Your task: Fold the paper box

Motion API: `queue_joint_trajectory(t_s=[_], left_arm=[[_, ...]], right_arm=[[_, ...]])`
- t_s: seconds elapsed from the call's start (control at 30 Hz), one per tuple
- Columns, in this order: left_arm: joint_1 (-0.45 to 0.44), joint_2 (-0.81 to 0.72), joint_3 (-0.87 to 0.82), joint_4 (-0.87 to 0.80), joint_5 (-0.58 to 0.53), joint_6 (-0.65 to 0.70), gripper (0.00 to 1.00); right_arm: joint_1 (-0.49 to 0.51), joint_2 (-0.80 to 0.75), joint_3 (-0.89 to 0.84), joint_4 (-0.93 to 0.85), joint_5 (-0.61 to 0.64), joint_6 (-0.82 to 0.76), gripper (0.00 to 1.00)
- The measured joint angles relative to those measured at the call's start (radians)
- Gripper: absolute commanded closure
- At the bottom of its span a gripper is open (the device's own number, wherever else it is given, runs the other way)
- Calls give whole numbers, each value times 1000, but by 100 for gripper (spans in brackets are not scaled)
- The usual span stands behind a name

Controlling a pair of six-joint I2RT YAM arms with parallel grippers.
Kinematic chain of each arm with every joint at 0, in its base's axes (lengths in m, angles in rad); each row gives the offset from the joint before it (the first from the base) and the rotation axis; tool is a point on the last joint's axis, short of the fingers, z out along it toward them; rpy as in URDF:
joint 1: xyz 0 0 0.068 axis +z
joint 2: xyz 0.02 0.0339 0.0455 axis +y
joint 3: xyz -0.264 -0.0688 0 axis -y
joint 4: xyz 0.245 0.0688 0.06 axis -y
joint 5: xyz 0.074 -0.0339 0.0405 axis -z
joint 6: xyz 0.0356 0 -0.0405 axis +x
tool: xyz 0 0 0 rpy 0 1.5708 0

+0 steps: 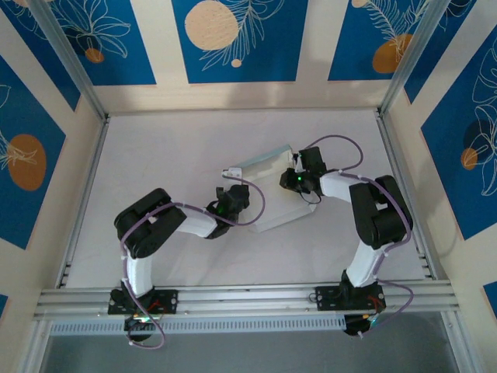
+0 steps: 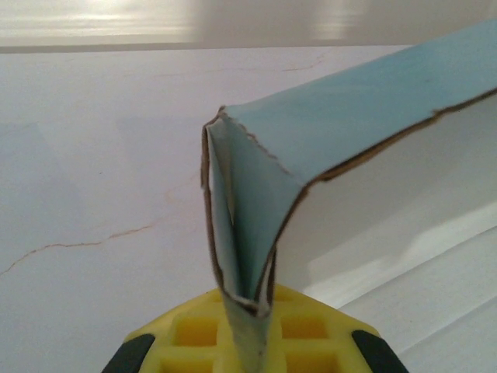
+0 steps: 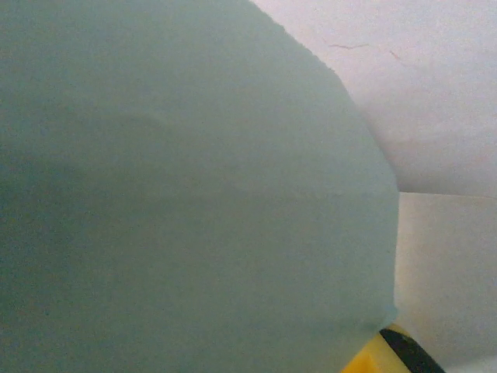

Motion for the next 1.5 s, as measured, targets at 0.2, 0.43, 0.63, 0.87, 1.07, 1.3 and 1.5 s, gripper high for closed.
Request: queue_joint_trajectory(t_s=[0.2,0.43,0.63,0.87,1.07,1.3,1.5], left_arm=[[0,0,-14,19,-8,0,100],[4,15,-83,175,18,-12,100],[4,17,-82,189,43,-3,100],[4,17,-80,184,45,0,100],[4,16,-77,178,45,1,100],[4,14,-76,174,50,9,100],[4,10,-76,168,57,19,100]], right_arm=[[0,-88,-53,7,-9,-15,75],[-31,-262,-126,55,-16,-12,70],[-58,-264,-116,61,7,-1,72],[-58,-235,-79,65,10,4,72],[-62,-243,-65,48,11,-26,71],[-79,-248,-62,3,43,-59,69],[-79,-237,-62,-11,95,-71,66]])
